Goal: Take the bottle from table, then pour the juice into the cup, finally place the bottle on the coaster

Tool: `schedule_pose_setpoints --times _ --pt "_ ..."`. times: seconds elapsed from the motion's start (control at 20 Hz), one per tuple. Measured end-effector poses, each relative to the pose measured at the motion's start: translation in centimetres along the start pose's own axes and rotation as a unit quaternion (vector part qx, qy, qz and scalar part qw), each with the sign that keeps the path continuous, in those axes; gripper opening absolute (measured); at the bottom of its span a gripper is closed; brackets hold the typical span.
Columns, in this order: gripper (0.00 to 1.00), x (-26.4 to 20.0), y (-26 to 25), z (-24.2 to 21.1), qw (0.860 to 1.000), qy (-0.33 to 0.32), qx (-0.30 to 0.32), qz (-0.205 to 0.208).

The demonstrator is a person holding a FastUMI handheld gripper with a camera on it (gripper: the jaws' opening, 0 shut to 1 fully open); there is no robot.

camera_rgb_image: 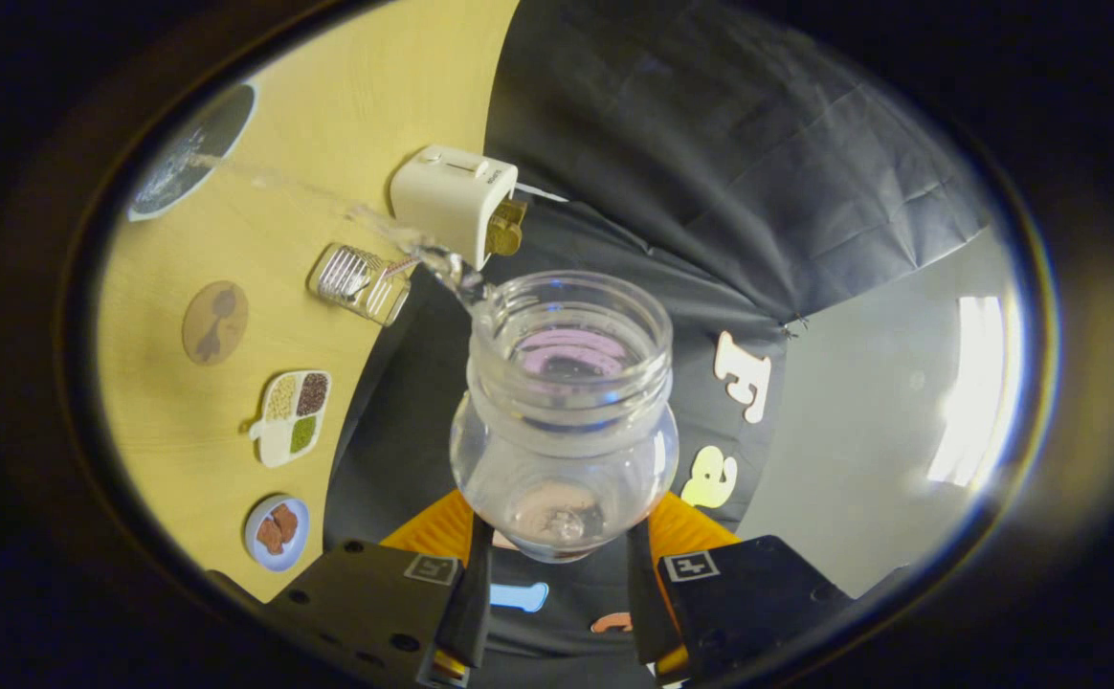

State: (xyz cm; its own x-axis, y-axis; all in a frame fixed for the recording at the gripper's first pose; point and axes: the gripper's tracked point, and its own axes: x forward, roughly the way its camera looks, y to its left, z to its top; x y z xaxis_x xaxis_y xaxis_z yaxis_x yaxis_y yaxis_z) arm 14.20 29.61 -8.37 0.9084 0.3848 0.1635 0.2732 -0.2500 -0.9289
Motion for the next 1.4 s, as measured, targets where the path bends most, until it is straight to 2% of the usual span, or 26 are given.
schedule_pose_setpoints --times 0.4,1.4 --pt "0.63 -0.7 -0.2 1.3 0.999 -0.025 -0.039 -0.015" --pt "0.63 -1.7 0.0 3.6 0.994 -0.073 -0.070 -0.031"
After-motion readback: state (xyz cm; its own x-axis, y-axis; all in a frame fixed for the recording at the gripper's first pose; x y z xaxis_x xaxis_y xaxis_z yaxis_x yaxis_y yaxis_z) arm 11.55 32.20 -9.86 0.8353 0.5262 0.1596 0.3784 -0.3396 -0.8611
